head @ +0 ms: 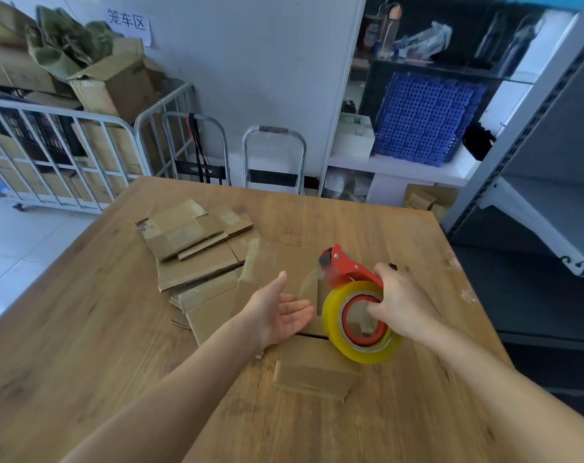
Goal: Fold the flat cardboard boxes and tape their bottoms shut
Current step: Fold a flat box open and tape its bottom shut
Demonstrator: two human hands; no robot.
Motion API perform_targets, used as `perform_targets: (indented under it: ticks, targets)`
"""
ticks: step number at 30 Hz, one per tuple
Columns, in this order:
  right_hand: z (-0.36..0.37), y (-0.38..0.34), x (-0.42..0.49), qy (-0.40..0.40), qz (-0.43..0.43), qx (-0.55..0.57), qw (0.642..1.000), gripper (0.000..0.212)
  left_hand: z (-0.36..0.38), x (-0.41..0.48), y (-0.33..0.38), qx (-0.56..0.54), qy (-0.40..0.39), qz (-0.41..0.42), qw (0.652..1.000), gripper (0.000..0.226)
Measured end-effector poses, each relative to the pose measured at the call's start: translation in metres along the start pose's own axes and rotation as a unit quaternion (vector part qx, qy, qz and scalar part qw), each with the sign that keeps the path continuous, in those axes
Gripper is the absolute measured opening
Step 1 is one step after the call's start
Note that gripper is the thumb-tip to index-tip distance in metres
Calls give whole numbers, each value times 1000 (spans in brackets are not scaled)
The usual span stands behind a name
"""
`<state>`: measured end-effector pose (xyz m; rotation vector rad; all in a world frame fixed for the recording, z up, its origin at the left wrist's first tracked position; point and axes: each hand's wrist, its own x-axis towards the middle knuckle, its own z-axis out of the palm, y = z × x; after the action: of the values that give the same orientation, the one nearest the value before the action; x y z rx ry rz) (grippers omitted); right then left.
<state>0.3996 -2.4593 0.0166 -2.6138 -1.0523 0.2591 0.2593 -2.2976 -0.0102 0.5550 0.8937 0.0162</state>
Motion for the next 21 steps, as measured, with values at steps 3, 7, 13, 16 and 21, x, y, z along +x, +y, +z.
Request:
perform_targets:
  ticks: [3,7,13,16,21]
  targets:
    - [-2,-3,-1,-5,-12,-2,1000,27,2,2,-4,-37,-5,12,999,42]
    - [-3,-4,-2,-4,-29,-16,999,28,-7,1,-13,3,-12,74,997,14]
    - [-7,-10,0,-32,-54,-39,997,24,-18,1,-14,117,17,140,983,27]
    - [-11,-11,1,-63,-72,-62,993,46,-20,1,-11,128,28,141,981,23]
    - [-19,-12,0,-96,-96,-110,985,30,-19,0,-9,149,39,149,977,11]
